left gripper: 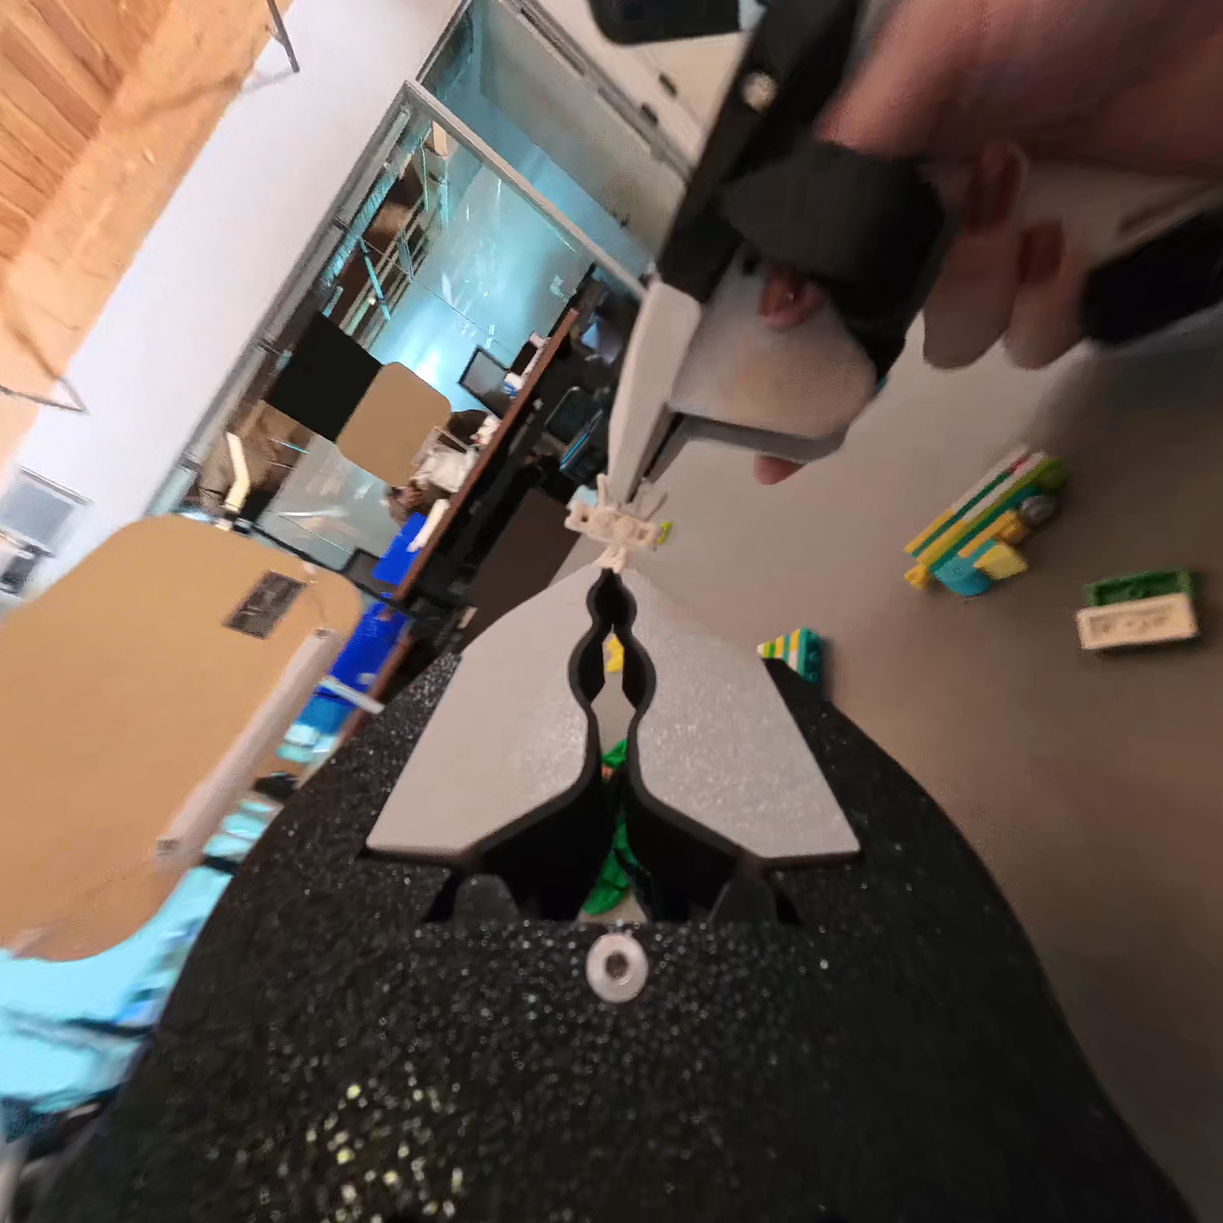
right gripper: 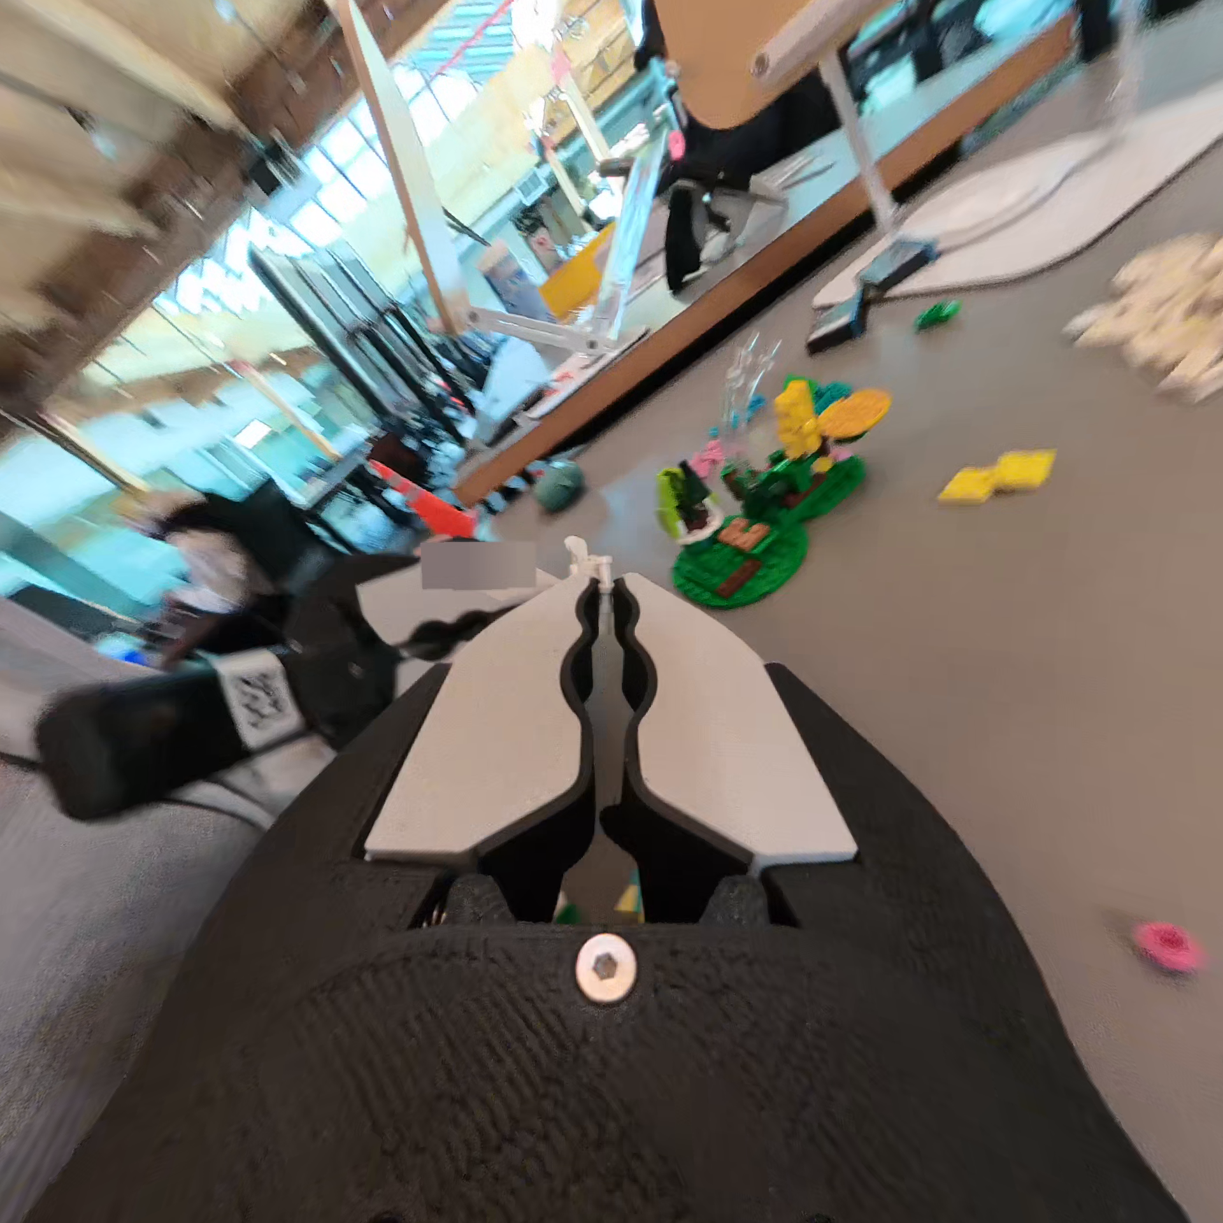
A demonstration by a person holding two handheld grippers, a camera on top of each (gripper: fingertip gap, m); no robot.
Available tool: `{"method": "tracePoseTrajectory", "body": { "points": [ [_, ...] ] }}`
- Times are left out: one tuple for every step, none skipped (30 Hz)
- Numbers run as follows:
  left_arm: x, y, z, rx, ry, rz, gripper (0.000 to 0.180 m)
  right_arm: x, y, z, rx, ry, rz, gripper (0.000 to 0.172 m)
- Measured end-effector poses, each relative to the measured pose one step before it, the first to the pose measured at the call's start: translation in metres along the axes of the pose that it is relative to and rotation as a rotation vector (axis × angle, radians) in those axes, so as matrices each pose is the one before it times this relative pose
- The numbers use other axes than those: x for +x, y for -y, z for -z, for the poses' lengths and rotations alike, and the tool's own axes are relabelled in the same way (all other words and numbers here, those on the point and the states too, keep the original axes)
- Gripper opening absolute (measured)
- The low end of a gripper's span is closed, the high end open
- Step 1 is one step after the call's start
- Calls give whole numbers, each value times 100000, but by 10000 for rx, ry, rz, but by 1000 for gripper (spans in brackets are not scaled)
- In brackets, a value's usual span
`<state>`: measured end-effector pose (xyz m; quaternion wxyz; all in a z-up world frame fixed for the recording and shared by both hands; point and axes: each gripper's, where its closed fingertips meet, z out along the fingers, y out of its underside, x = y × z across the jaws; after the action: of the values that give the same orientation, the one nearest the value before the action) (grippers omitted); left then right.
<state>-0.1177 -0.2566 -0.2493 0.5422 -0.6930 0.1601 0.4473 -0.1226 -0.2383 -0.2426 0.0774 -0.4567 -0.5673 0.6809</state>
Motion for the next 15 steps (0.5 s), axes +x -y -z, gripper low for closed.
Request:
{"method": "tracePoseTrajectory", "body": {
  "points": [
    [-68, 255, 72, 284, -230, 852, 0, 179, 151, 75, -5, -423, 1000, 2],
    [-335, 309, 105, 294, -41, 859, 0, 8, 209, 70, 61, -321, 1138, 2],
    [-453, 271, 115, 245, 63, 647, 0, -144, 154, 54, 18, -242, 1250, 3],
    [-88, 157, 59, 164, -113, 379, 11, -166, -59, -14, -150, -232, 1253, 2],
    [285, -45, -13, 50, -270, 194, 23, -339, -207, -50, -235, -127, 1282, 2],
    [307, -182, -85, -62, -195, 54, 28, -460, -149, -75, -175, -88, 1246, 2],
    [220, -189, -116, -124, -81, -98, 31, -374, -107, -89, -163, -150, 1023, 3],
    [271, -161, -102, -145, -103, -233, 30, -547, -17, -92, -100, 17, 795, 3],
    [218, -199, -95, -163, -36, -248, 29, -449, 97, -73, -6, 20, 545, 3],
    [127, -267, -95, -184, 26, -253, 26, -290, 123, -36, 22, -13, 390, 3],
    [171, -210, -65, -120, -15, -281, 24, -148, 45, -11, -1, -27, 324, 2],
    [2, -122, -16, -72, 83, -247, 20, 51, -127, 3, -78, -95, 254, 2],
    [139, -35, -7, -28, -23, -252, 18, 54, -130, 8, -72, -51, 158, 2],
    [102, 37, 6, 10, 10, -193, 16, -37, -39, 28, -12, 31, 73, 2],
    [-35, 35, 9, -1, 73, -158, 15, 29, 10, 45, 9, -7, 49, 2]
  ]
}}
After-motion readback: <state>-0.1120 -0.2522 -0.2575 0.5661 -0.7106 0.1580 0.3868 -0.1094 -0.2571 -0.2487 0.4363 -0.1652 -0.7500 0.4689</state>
